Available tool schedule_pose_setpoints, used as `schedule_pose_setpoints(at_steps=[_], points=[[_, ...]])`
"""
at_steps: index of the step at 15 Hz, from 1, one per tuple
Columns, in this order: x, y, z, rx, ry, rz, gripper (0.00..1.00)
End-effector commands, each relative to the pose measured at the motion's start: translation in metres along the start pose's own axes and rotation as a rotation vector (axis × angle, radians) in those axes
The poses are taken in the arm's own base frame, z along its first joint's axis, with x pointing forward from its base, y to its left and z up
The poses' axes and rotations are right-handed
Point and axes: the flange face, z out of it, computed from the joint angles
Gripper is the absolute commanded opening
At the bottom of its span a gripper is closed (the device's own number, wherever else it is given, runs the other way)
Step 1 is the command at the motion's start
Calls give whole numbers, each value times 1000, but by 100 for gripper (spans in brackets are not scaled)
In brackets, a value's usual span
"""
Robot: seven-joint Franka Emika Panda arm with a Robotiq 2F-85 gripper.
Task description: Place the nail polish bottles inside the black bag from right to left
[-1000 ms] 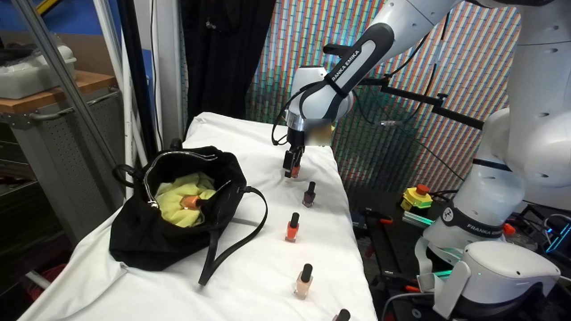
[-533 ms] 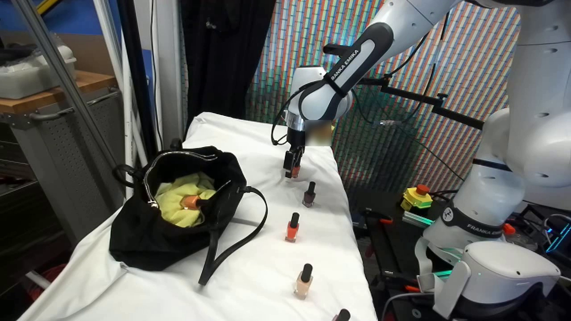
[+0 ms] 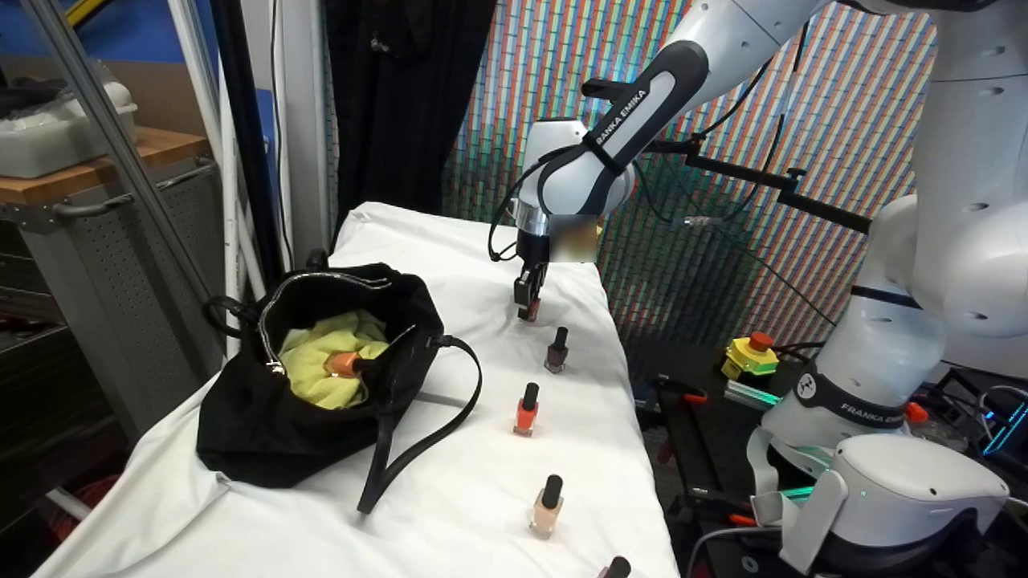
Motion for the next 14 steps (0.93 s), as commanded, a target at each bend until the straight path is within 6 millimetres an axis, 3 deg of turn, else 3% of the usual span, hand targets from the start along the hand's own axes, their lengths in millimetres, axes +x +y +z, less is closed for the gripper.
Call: schedule_pose_setpoints(at_steps=[1, 5, 8, 14], points=[[2, -1, 3, -11, -20, -19, 15], [1, -7, -2, -34, -28, -42, 15], [0, -18, -17, -72, -27, -70, 15], [6, -69, -74, -170, 60, -150, 15]])
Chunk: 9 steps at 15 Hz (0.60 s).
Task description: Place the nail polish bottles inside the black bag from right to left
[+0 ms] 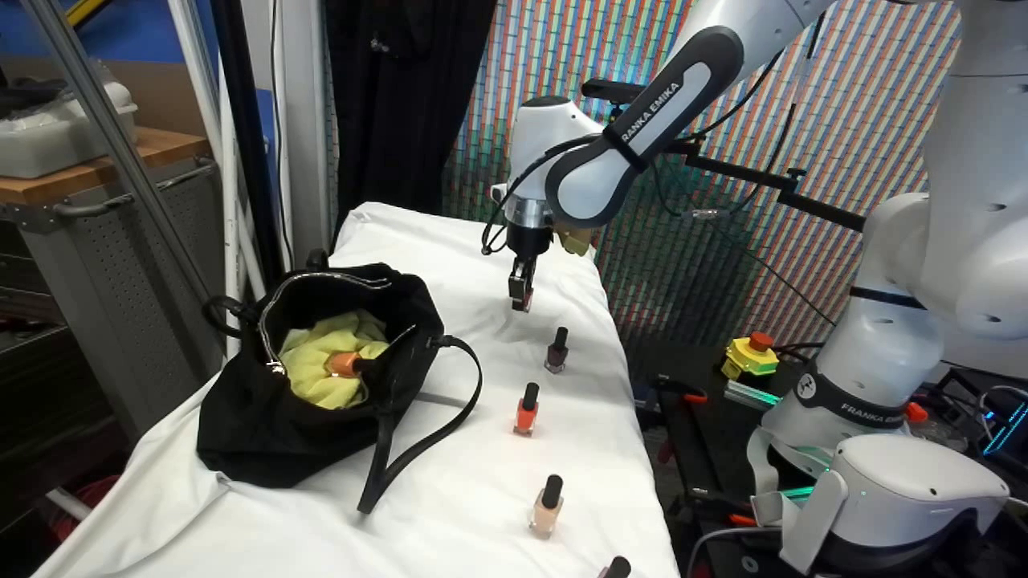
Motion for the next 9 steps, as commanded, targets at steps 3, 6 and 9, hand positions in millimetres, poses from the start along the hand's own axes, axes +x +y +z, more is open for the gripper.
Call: schedule_pose_setpoints(at_steps=[3, 6, 9], points=[[7, -49, -84, -100, 113, -74, 15], [12, -90, -117, -145, 186, -140, 15], [17, -135, -140, -176, 252, -213, 15]])
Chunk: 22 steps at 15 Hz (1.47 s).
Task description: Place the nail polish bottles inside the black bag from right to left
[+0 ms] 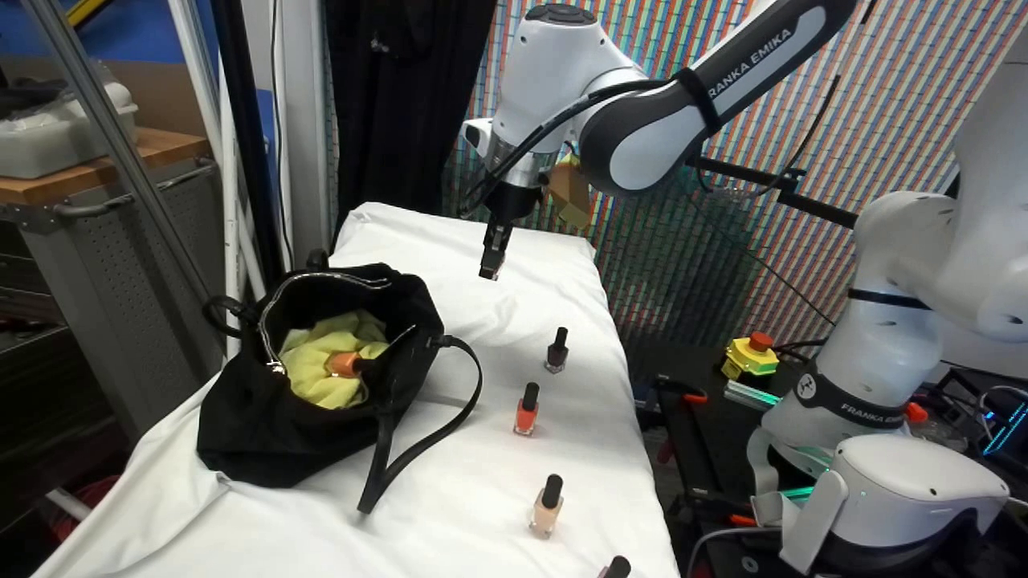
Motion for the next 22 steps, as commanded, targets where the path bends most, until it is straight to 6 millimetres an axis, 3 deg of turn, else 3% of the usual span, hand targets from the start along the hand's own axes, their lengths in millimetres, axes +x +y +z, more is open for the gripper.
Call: schedule_pose_setpoints(at_steps=[1, 7, 13, 18, 22], points=[[20, -42, -37, -47, 79, -70, 15], [47, -114, -64, -54, 170, -215, 15], [77, -162, -66, -56, 223, -296, 15], [110, -176, -50, -49, 236, -302, 15], [134, -169, -34, -48, 232, -288, 15]])
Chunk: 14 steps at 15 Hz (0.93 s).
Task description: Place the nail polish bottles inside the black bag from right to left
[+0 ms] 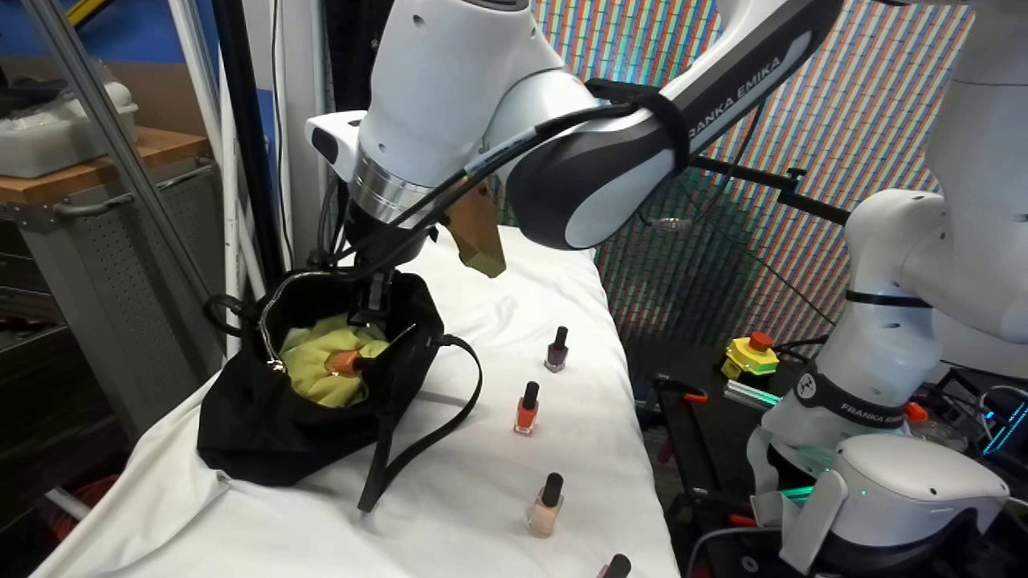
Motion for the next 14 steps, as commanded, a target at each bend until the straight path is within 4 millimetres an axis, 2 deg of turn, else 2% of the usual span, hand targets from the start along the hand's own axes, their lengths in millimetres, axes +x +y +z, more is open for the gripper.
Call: schedule_pose_setpoints(at_steps=[1, 10, 11, 12, 14], points=[[25, 15, 14, -20, 17, 9, 15], [38, 38, 46, -55, 10, 48, 15], [39, 40, 48, -55, 10, 54, 49], [39, 41, 50, -60, 7, 53, 66], [39, 44, 53, -66, 0, 59, 77]])
